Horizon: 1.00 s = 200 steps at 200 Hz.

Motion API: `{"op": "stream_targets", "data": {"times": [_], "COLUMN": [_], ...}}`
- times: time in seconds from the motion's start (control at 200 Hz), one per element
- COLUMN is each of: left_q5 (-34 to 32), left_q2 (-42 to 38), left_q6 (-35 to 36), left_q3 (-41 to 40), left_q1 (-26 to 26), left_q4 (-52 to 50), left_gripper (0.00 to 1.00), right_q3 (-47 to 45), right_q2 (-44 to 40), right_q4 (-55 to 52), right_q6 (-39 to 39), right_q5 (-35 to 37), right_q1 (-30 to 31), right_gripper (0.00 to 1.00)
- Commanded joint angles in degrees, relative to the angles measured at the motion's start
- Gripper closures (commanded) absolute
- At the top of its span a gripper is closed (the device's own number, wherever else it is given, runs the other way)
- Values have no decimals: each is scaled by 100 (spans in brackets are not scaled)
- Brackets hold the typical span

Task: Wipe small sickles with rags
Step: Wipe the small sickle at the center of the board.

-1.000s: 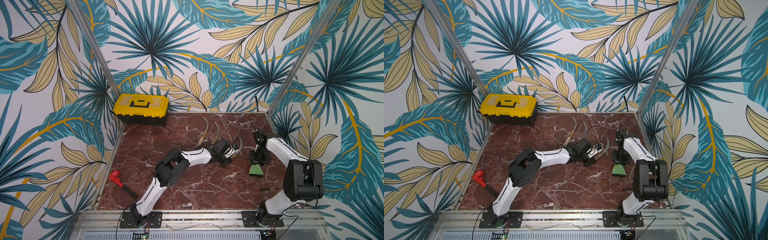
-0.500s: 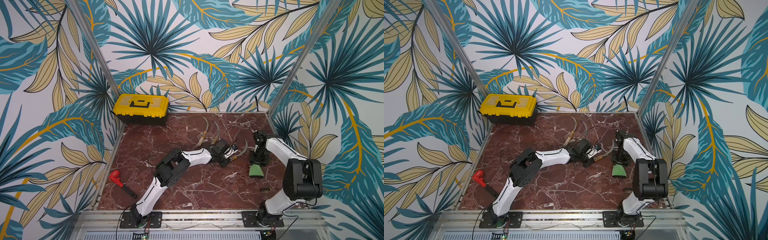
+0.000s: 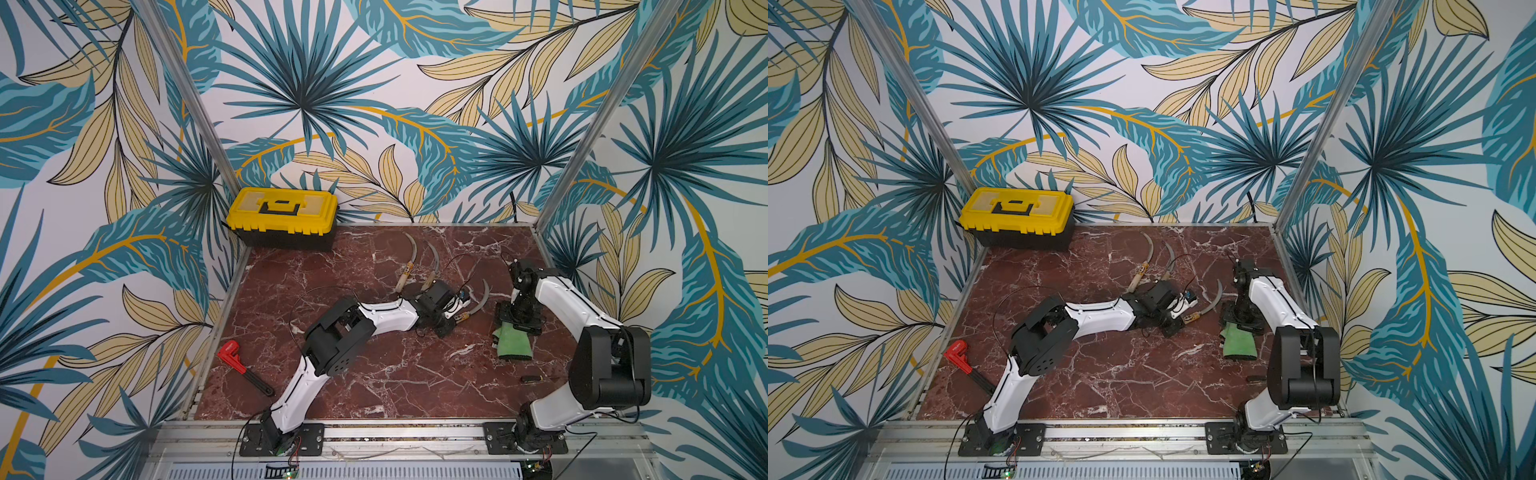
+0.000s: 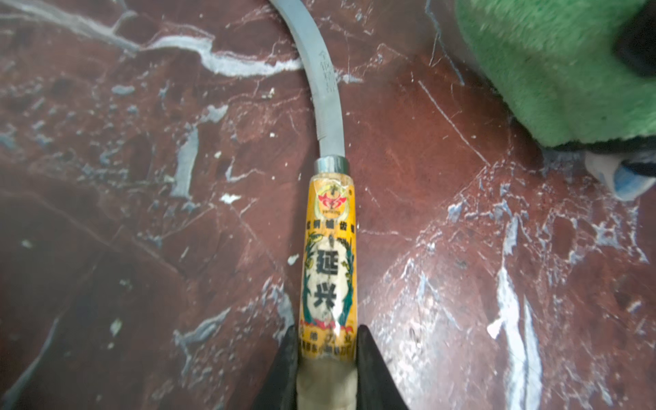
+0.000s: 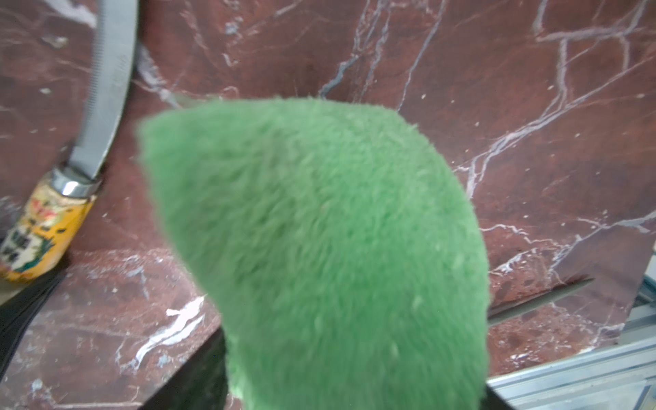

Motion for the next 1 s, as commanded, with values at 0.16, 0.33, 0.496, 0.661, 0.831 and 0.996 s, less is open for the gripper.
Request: {"op": "stream_targets", "data": {"times": [0.16,0.33,0.496,0.661,0.831,0.996], "left_q5": [-143,-164,-135,-83,-62,-48], "left_q2": [-310,-492,-691,-783,-808,-739], "left_q6": [-132,-230,-320,-330,-362,-424], "left_q3": [-572,-889,-1107,-1186,-1216,-1144], "left_q1": [55,89,117,116,117,119], "left_q4": [-280,-175,-101,-101,-110,-112], "left_gripper": [100,100,100,100,100,100], "right_q3": [-156,-246,-286,-216,-150,35], "right_q2": [-286,-406,-323,-31,328,958], "right_q4": [-215,-123,-94,41,229,372], "right_q6": [271,494,583,511,358,176], "right_q5": [-205,-293,75,92,-150,-314], "right_q1": [-29,-29,-29,-88,-161,-169], "right_gripper": [7,7,11,16,20,21]}}
